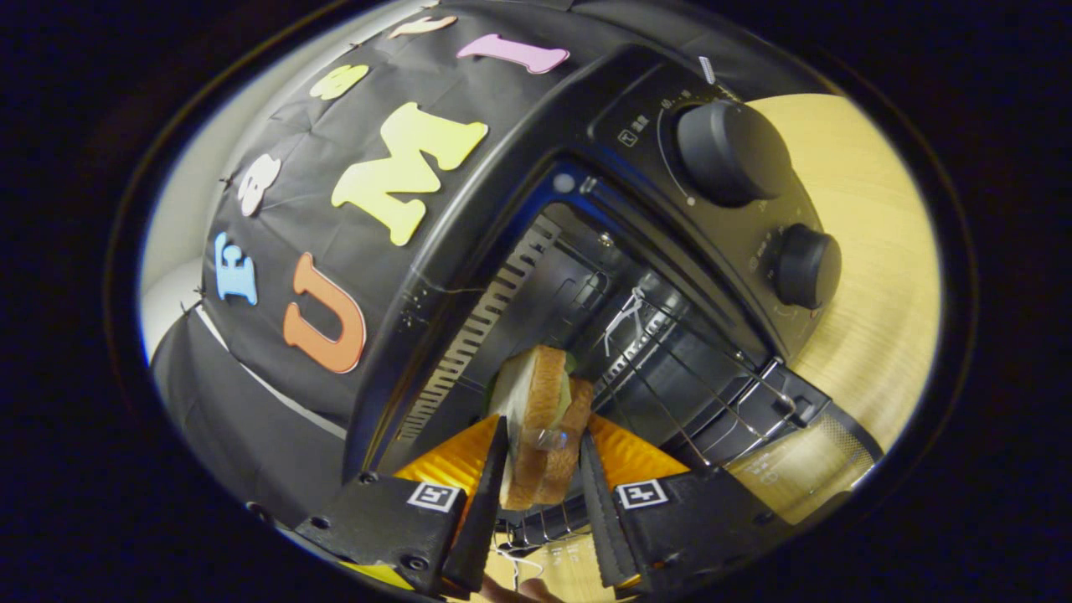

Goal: Open the toaster oven, put the food inside, and close the toaster oven door.

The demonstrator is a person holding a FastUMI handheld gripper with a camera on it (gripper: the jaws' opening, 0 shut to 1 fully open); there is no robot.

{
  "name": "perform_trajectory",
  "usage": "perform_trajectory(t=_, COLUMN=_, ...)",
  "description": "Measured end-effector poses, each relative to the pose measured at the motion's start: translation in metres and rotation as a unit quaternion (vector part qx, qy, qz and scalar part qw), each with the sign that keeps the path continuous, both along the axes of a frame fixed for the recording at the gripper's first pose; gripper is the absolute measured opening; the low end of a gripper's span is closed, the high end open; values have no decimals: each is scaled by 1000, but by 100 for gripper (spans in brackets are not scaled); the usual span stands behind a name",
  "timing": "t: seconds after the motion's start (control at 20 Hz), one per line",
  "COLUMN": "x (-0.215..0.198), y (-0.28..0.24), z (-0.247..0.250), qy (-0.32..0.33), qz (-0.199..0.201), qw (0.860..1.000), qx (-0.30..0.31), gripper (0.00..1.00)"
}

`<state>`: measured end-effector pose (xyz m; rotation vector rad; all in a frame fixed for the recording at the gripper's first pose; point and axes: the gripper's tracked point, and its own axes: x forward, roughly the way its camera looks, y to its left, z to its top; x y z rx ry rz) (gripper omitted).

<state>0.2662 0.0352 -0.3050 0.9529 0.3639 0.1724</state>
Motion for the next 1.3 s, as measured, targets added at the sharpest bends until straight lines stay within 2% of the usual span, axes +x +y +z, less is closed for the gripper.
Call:
perform_trajectory(t=0.25, x=-12, y=-4, z=2, qy=16, qz=15, qw=1000, qx=17, gripper=59)
perform_trajectory(t=0.35, x=-18, y=-13, z=3, qy=14, qz=-1, qw=1000, qx=13, gripper=61)
perform_trajectory(t=0.45, x=-19, y=-32, z=5, qy=7, qz=-44, qw=999, qx=-16, gripper=61)
perform_trajectory(t=0.5, x=-20, y=-37, z=7, qy=1, qz=-50, qw=998, qx=-28, gripper=61)
perform_trajectory(t=0.7, x=-36, y=-44, z=4, qy=11, qz=-43, qw=998, qx=-50, gripper=62)
perform_trajectory(t=0.85, x=-47, y=-49, z=22, qy=-22, qz=-45, qw=996, qx=-74, gripper=62)
perform_trajectory(t=1.05, x=-34, y=-49, z=11, qy=-12, qz=-44, qw=994, qx=-103, gripper=62)
perform_trajectory(t=1.3, x=-17, y=-36, z=3, qy=-1, qz=-40, qw=996, qx=-83, gripper=64)
